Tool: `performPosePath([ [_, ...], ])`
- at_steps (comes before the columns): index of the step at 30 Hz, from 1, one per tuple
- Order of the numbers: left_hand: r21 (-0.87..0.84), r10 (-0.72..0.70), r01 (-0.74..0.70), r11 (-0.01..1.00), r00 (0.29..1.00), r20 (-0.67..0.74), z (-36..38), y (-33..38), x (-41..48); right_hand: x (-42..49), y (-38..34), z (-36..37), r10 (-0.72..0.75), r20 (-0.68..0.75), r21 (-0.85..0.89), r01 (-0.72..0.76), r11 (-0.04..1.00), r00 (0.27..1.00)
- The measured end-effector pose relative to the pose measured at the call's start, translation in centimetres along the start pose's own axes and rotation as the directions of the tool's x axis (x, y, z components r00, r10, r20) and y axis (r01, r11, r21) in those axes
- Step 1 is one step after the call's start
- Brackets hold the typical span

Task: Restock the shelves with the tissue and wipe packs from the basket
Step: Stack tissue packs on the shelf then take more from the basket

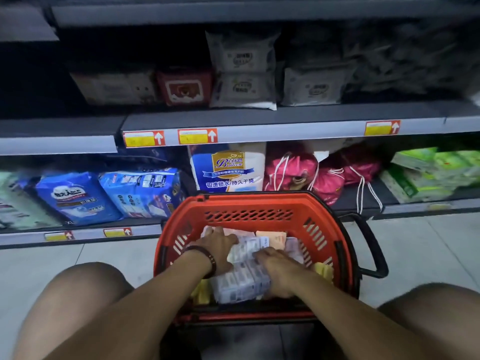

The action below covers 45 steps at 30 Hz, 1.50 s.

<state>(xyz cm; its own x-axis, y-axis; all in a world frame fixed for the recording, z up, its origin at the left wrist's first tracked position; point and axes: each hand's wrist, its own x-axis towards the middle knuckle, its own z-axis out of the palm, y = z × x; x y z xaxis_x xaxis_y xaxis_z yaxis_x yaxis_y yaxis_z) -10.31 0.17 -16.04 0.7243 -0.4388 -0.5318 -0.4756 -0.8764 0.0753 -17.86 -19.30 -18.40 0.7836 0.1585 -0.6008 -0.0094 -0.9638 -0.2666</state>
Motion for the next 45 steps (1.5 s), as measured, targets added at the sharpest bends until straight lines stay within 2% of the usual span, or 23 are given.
performPosePath([
  [2, 0.044, -0.050, 0.054, 0.998, 0.995, -0.081, 0.3, -0.1, 0.3, 0.4, 0.0, 0.3, 0.011, 0.014, 0.035, -0.011, 0.999, 1.000],
  [6, 0.024, -0.159, 0.159, 0.987, 0.987, 0.018, 0.8, -0.6, 1.0, 0.5, -0.2, -0.2, 0.042, 0.009, 0.022, -0.042, 0.999, 0.999],
  [10, 0.024, -0.216, 0.215, 0.976, 0.976, 0.030, 0.3, -1.0, 1.5, 0.0, 0.4, -0.6, 0.011, -0.027, 0.016, -0.011, 1.000, 1.000],
  [14, -0.041, -0.142, 0.144, 0.989, 0.989, 0.037, -0.1, -1.1, 1.9, -0.3, 1.1, -0.6, -0.016, -0.066, 0.052, 0.019, 0.998, 0.998],
  [18, -0.224, -0.104, 0.105, 0.969, 0.994, 0.017, -0.2, -1.9, 1.7, -0.3, 2.0, -0.7, -0.037, -0.173, 0.222, 0.075, 0.972, 0.984],
  [21, -0.352, -0.103, 0.085, 0.932, 0.994, -0.034, -0.4, -2.8, 1.5, -0.5, 2.5, -0.6, -0.041, -0.171, 0.355, 0.100, 0.930, 0.984],
  [24, -0.450, -0.069, 0.004, 0.893, 0.989, -0.128, -0.4, -2.8, 1.0, -0.4, 2.5, -0.1, 0.047, -0.186, 0.481, 0.050, 0.875, 0.981],
  [27, -0.445, -0.034, -0.056, 0.894, 0.981, -0.191, -0.4, -2.3, 0.5, -0.2, 2.2, -0.3, 0.114, -0.190, 0.569, 0.015, 0.822, 0.975],
  [30, -0.395, 0.006, -0.054, 0.917, 0.993, -0.121, 0.2, -1.9, 0.1, -0.8, 1.9, -0.8, 0.085, -0.166, 0.540, 0.018, 0.842, 0.982],
  [35, -0.316, -0.002, -0.007, 0.949, 1.000, -0.029, 1.2, -1.7, 0.1, -0.8, 1.9, -0.1, 0.039, -0.007, 0.446, -0.031, 0.894, 0.999],
  [37, -0.285, -0.020, 0.029, 0.958, 0.999, 0.036, 1.6, -2.1, 0.4, -0.9, 1.8, -0.2, 0.039, -0.044, 0.378, -0.019, 0.926, 0.998],
  [42, -0.364, -0.067, 0.097, 0.926, 0.993, 0.094, 1.0, -2.2, 0.7, -1.2, 2.9, -1.7, 0.037, -0.120, 0.551, 0.036, 0.834, 0.992],
  [45, -0.505, -0.090, 0.166, 0.847, 0.981, 0.172, 1.0, -2.3, 0.6, -1.5, 3.8, -2.3, 0.009, -0.141, 0.640, 0.084, 0.764, 0.990],
])
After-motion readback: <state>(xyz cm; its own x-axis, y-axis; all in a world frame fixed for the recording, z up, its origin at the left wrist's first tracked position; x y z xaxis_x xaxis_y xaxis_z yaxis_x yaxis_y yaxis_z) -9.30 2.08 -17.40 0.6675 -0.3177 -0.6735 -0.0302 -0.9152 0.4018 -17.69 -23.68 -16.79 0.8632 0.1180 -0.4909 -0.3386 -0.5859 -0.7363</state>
